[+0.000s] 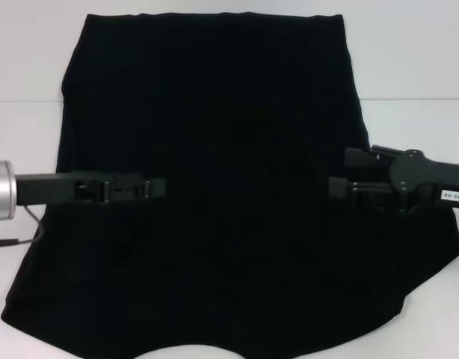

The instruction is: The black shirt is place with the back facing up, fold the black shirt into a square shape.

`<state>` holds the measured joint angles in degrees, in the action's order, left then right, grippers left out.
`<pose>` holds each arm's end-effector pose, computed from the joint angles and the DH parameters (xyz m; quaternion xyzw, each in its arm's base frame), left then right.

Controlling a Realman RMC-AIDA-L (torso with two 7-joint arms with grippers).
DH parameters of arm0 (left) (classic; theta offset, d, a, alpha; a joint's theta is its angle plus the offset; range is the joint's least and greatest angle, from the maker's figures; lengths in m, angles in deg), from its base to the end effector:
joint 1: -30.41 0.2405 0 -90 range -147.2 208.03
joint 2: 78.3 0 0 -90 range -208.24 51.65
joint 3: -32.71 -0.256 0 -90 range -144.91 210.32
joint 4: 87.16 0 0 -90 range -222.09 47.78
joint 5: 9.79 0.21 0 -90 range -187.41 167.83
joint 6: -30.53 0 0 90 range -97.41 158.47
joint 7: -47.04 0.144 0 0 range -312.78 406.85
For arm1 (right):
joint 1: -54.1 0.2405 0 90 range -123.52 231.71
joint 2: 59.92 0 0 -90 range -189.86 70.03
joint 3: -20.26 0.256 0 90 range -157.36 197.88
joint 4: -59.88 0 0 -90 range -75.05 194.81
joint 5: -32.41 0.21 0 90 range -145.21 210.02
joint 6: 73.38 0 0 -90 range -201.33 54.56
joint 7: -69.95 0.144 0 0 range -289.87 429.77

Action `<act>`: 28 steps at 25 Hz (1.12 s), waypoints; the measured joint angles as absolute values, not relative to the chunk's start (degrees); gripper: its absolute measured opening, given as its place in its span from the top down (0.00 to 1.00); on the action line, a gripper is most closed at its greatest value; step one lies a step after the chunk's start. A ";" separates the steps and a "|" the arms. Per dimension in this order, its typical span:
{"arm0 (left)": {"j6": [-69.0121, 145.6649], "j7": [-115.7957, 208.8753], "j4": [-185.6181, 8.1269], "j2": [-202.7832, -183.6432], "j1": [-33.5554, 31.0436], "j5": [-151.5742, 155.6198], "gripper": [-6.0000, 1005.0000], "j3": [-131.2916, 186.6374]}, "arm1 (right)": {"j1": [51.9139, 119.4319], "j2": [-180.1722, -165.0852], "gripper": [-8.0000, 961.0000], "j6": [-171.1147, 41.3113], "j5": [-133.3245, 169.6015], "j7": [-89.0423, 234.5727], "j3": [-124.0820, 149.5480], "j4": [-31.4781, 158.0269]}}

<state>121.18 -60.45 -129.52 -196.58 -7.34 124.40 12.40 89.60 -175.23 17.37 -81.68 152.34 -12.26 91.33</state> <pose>-0.2690 0.3599 0.0374 -0.8659 -0.4300 -0.2159 0.1368 0.2516 0.3542 0.0227 -0.9171 0.2433 0.2871 0.1316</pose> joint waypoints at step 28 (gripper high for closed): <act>127.88 -20.76 -119.37 -201.70 -5.82 116.25 0.06 1.44 | 87.61 -164.64 0.07 8.70 -107.74 203.64 -11.35 96.21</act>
<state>127.88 -20.76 -119.37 -201.70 -5.82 116.25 1.44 87.61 -164.64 8.70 -107.74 203.64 -11.35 96.21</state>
